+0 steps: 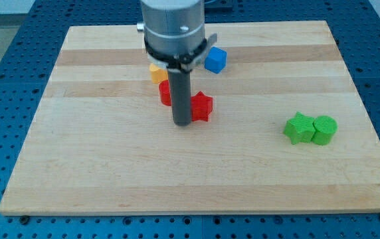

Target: Slide the green circle to the right side of the red star

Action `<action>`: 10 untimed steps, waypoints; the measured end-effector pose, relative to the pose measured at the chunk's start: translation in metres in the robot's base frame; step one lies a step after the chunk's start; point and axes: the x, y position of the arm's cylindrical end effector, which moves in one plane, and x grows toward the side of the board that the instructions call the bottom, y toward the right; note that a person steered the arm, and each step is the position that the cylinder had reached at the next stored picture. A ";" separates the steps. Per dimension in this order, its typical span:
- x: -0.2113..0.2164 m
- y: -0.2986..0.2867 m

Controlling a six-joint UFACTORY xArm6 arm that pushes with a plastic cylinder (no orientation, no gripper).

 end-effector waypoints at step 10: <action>-0.013 0.212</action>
